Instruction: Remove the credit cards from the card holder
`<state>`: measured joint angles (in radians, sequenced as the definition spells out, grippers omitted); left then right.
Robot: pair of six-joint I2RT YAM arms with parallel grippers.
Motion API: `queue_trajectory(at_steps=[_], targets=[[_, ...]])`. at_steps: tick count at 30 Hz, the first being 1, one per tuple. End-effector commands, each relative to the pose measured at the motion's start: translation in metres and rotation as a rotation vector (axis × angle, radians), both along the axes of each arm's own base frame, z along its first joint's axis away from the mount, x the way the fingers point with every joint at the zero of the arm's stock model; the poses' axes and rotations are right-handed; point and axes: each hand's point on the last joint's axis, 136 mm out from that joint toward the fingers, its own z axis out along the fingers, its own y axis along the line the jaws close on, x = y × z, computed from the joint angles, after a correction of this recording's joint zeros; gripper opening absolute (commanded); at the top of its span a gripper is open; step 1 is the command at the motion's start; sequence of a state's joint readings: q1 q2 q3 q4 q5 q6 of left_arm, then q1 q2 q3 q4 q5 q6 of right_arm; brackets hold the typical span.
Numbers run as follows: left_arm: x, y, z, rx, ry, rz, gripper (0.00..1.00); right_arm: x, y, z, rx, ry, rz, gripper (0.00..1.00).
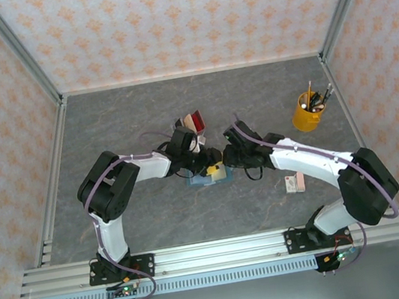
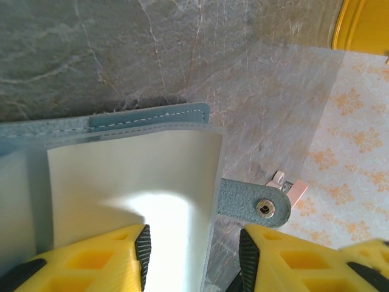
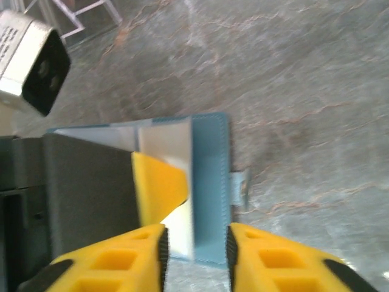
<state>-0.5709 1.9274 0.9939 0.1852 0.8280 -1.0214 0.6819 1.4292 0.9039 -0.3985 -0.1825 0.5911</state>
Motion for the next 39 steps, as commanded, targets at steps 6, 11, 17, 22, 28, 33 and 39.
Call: queue_trajectory(at_steps=[6, 11, 17, 22, 28, 33, 39], targets=[[-0.003, 0.007, -0.022, 0.054, 0.032, 0.040, 0.33, -0.008, 0.020, -0.020, 0.049, 0.070, 0.057, 0.16], [-0.002, 0.007, -0.017, 0.047, 0.025, 0.050, 0.29, -0.008, 0.021, -0.033, 0.029, 0.098, 0.049, 0.10], [0.002, 0.004, -0.003, 0.030, 0.006, 0.045, 0.22, -0.007, 0.018, -0.050, -0.005, 0.122, 0.030, 0.09], [0.003, 0.010, 0.019, 0.072, -0.033, 0.041, 0.22, -0.005, 0.018, -0.061, -0.028, 0.140, 0.029, 0.09], [0.004, 0.053, 0.032, 0.235, -0.075, 0.094, 0.24, -0.004, 0.013, -0.068, -0.067, 0.147, 0.019, 0.09], [-0.004, 0.102, 0.031, 0.409, -0.062, 0.143, 0.32, -0.006, 0.013, -0.073, -0.074, 0.163, 0.023, 0.10], [-0.013, 0.121, 0.029, 0.476, -0.062, 0.148, 0.40, -0.006, 0.013, -0.076, -0.088, 0.174, 0.033, 0.10]])
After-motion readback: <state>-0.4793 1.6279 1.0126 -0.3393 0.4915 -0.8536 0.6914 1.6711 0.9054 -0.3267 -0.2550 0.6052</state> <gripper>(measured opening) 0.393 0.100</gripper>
